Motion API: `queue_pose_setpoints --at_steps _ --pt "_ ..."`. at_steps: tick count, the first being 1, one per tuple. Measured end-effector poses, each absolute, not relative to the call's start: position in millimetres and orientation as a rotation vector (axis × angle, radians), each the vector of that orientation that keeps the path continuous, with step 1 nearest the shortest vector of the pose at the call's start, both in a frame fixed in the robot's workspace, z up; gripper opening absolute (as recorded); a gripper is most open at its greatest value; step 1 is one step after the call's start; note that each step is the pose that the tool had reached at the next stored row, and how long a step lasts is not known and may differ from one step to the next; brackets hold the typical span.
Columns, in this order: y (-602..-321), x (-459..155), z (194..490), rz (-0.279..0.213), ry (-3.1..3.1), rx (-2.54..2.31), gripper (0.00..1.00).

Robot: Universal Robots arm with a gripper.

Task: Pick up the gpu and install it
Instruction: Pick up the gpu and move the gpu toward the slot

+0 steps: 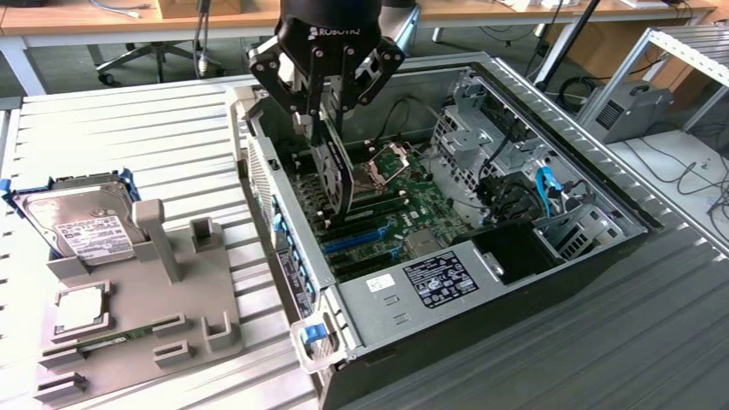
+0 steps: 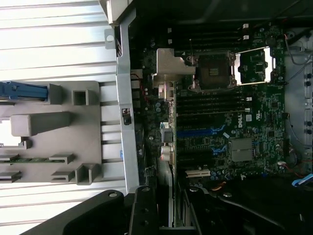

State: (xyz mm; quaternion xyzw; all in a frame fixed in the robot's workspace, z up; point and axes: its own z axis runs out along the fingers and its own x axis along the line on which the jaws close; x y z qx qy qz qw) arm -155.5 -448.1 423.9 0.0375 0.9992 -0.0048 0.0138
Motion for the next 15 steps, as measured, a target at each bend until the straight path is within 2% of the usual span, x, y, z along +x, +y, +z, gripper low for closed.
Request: queue_pose_setpoints --at_steps 15 --pt "-445.8 -144.7 423.0 -0.018 3.112 0.117 0.26"
